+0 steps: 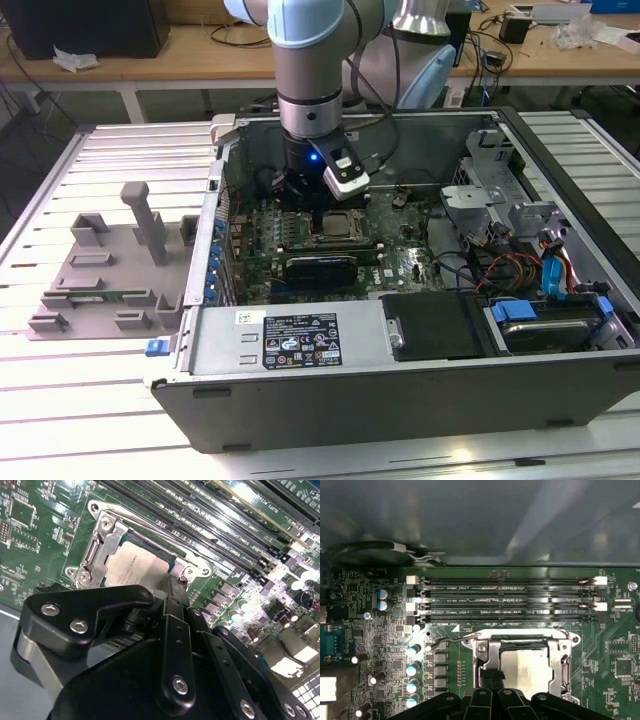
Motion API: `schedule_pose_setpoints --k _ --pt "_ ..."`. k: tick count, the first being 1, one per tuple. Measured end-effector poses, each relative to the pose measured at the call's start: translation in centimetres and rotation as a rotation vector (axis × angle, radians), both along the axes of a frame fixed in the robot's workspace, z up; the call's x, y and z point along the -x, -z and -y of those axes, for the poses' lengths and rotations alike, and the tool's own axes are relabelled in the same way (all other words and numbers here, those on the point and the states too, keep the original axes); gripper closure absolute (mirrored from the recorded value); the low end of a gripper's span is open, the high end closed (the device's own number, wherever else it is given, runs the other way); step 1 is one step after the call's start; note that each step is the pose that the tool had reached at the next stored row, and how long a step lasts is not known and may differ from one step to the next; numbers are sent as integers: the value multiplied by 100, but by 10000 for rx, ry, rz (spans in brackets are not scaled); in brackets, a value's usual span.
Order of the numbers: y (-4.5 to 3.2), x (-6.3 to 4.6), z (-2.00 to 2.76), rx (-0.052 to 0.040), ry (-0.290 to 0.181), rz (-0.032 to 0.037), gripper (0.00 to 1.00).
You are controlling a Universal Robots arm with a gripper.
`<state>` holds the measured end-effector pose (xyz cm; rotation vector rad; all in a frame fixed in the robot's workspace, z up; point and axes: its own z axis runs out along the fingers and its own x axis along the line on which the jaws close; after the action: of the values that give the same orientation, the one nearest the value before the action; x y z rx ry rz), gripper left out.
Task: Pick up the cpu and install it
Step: 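Close the cpu cover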
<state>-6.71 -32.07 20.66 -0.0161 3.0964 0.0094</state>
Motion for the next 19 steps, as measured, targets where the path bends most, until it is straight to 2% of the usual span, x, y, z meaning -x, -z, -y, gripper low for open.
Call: schedule_pose_setpoints --k 5,19 --pt "16 14 0 2 -733 -1 89" --pt "41 14 0 2 -736 -1 89"
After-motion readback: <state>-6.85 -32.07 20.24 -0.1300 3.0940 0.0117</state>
